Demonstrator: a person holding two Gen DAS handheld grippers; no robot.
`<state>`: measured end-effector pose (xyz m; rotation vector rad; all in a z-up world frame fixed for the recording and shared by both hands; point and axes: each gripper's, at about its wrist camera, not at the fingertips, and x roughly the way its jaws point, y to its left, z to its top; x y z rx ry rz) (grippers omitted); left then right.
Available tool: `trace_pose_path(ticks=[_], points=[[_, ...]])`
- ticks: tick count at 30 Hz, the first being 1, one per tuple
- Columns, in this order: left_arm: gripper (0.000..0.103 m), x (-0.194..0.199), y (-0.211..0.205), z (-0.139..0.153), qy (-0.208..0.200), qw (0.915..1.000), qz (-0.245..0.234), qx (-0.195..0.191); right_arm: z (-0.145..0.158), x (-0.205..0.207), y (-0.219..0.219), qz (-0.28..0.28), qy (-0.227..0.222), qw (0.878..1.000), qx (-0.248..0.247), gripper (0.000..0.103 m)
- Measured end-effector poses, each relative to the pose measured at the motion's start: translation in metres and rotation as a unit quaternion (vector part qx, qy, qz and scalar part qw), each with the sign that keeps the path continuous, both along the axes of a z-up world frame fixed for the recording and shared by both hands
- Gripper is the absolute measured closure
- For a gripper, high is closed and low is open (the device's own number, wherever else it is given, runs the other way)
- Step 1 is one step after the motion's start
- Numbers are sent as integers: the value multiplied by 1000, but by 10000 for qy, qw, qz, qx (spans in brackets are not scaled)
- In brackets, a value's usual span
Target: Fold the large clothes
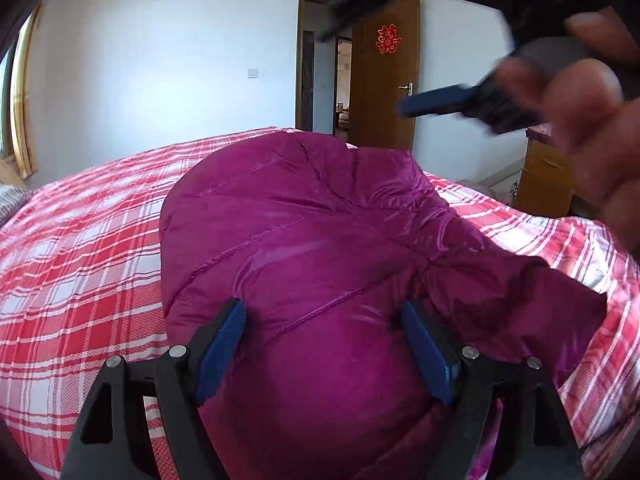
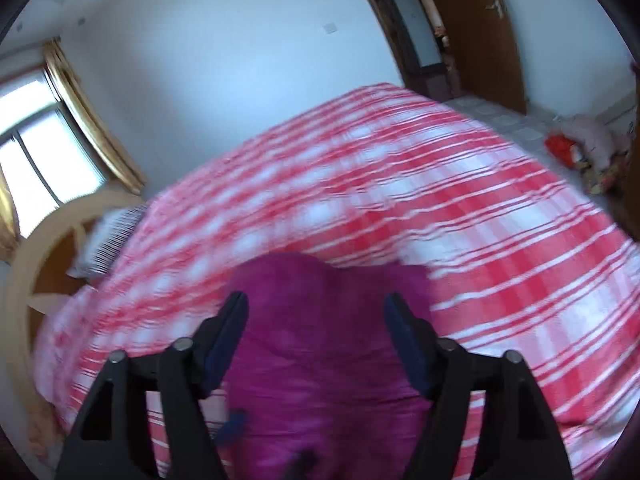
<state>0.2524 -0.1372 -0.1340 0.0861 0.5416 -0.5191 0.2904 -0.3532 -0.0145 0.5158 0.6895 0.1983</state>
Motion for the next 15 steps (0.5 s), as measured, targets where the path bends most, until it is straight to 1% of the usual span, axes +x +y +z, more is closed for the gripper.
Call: trace_pose_path(ticks=[1, 2, 4, 5, 7, 8, 9, 10, 11, 13, 15], points=[[22, -1, 4, 3, 10, 10000, 16, -59, -6, 4, 6, -15, -84, 9998, 191, 26], [22, 2, 15, 7, -2, 9999, 91, -138, -13, 8, 9, -109, -53, 9997, 202, 25], [22, 6, 31, 11, -69, 9993, 307, -199, -35, 15, 1, -315, -45, 9968, 734, 26], [22, 10, 40, 13, -96, 9988, 450, -179, -45, 18, -5, -519, 63, 9957, 769, 25], [22, 21, 53, 17, -115, 9968, 763, -188, -62, 17, -21, -930, 123, 9938, 596, 25], [22, 29, 58, 23, -93, 9959, 853, -291, -65, 17, -25, -1062, 127, 9936, 370, 25], [22, 35, 59, 27, -73, 9955, 880, -341, -70, 16, -29, -1218, 94, 9925, 8, 25], [22, 42, 55, 34, -63, 9953, 892, -374, -73, 17, -32, -1308, 72, 9912, -180, 24], [22, 47, 48, 41, -87, 9954, 871, -392, -77, 17, -35, -1341, 86, 9906, -250, 21], [22, 61, 27, 51, -147, 9960, 844, -254, -90, 22, -42, -1289, 229, 9912, -193, 20], [22, 79, 4, 52, -36, 9962, 864, 65, -98, 28, -43, -1203, 322, 9919, -245, 20]])
